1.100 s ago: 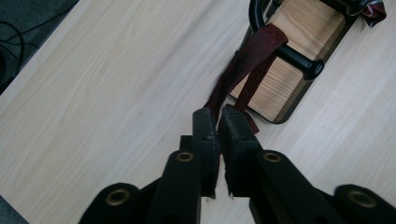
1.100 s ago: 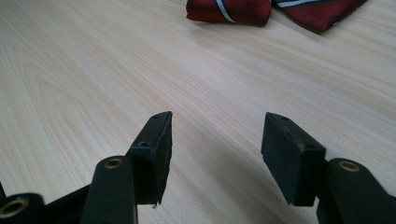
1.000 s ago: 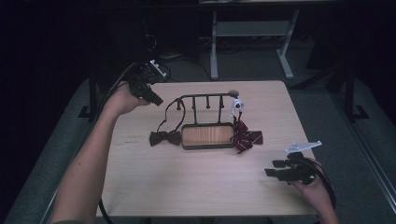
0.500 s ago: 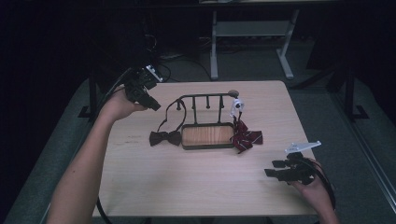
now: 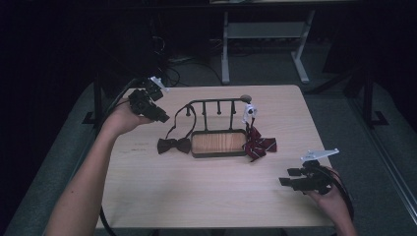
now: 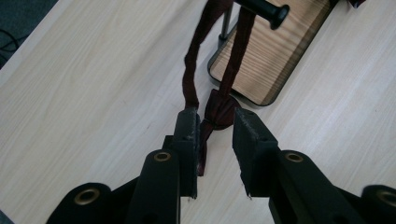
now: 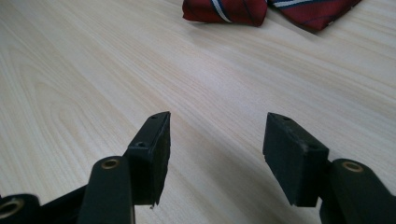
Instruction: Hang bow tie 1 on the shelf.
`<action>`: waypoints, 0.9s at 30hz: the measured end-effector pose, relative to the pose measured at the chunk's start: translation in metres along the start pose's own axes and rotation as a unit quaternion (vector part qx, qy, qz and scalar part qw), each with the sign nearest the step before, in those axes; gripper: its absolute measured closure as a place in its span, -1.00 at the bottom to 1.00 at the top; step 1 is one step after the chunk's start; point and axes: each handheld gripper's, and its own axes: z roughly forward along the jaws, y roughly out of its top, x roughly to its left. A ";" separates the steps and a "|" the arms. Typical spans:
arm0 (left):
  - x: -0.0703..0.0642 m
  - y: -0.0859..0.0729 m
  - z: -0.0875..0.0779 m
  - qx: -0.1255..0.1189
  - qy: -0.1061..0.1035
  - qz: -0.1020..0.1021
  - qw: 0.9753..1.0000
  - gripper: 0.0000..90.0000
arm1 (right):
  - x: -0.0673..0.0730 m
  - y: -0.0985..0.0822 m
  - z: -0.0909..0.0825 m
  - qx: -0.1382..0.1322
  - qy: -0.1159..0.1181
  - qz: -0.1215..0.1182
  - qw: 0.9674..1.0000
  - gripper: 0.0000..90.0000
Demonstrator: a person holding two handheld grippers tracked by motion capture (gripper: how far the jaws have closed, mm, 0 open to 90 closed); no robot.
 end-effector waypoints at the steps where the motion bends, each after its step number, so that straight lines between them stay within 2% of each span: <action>1: -0.001 -0.001 0.001 0.002 0.000 0.003 1.000 0.57 | 0.000 0.000 0.000 0.000 -0.001 0.001 1.000 -0.09; 27: -0.013 -0.028 0.005 -0.013 -0.010 -0.002 1.000 0.41 | -0.002 -0.001 -0.001 -0.004 -0.006 0.003 1.000 -0.09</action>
